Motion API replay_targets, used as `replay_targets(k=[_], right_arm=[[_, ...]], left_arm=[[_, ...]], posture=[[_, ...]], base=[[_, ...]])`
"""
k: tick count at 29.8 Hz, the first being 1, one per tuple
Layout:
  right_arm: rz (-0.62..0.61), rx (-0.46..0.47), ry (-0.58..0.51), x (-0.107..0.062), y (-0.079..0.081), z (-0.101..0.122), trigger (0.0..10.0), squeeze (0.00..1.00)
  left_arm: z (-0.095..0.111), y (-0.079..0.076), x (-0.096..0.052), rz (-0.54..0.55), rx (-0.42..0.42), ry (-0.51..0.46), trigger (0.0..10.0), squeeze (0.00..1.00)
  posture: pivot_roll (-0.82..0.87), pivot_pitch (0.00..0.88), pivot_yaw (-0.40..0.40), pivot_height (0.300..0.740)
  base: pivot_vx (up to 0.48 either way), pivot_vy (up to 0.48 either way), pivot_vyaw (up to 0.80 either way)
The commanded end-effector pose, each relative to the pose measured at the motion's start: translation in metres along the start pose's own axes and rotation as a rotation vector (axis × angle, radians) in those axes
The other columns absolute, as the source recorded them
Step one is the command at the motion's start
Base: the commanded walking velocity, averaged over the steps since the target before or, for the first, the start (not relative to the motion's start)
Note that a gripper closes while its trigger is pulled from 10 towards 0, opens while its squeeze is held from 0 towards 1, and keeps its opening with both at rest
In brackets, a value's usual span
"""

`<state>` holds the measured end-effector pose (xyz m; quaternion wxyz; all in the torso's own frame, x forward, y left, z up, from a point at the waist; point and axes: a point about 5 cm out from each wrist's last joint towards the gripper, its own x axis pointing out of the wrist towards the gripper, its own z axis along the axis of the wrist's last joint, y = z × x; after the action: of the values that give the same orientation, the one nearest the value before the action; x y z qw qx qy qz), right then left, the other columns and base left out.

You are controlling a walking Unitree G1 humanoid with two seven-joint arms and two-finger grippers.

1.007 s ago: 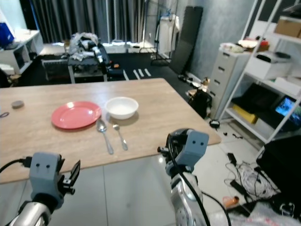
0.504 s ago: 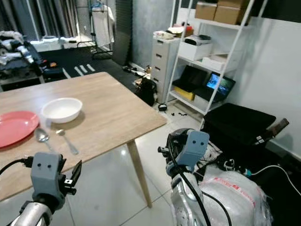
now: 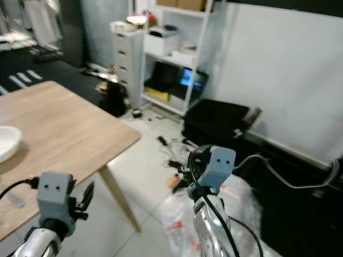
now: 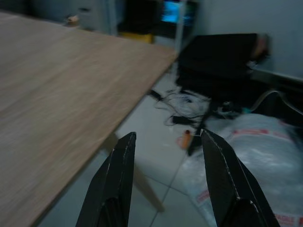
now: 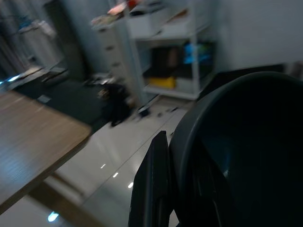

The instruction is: Setting the table

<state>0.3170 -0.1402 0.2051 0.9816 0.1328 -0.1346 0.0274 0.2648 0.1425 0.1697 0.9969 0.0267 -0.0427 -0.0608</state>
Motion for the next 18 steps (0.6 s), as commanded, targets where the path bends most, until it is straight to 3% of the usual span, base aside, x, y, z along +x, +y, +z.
replay_targets(k=[1, 10, 13, 16, 18], right_arm=[[-0.014, 0.008, 0.015, -0.004, -0.002, -0.005, 10.0, 0.00], [-0.039, -0.020, 0.058, -0.009, -0.011, -0.018, 10.0, 0.00], [-0.077, -0.076, 0.164, -0.023, -0.029, -0.047, 10.0, 0.00], [-0.092, -0.087, 0.208, -0.030, -0.036, -0.059, 10.0, 0.00], [-0.094, -0.130, 0.336, -0.047, -0.048, -0.087, 10.0, 0.00]], left_arm=[[-0.008, 0.001, -0.003, -0.003, 0.004, 0.047, 10.0, 0.00], [-0.019, -0.015, -0.001, -0.160, 0.033, 0.098, 10.0, 0.00], [-0.039, -0.014, 0.002, -0.206, 0.051, 0.167, 10.0, 0.00], [-0.048, -0.011, 0.001, -0.205, 0.046, 0.193, 10.0, 0.00], [-0.073, -0.002, -0.002, -0.194, 0.019, 0.286, 10.0, 0.00]], posture=[[0.09, 0.117, 0.050, 0.740], [0.08, 0.117, 0.050, 0.740], [0.07, 0.116, 0.053, 0.740], [0.07, 0.116, 0.054, 0.740], [0.06, 0.114, 0.057, 0.740]], base=[[0.000, 0.000, -0.79], [0.000, 0.000, -0.80], [0.000, 0.000, -0.79], [0.000, 0.000, -0.79], [0.000, 0.000, -0.79]])
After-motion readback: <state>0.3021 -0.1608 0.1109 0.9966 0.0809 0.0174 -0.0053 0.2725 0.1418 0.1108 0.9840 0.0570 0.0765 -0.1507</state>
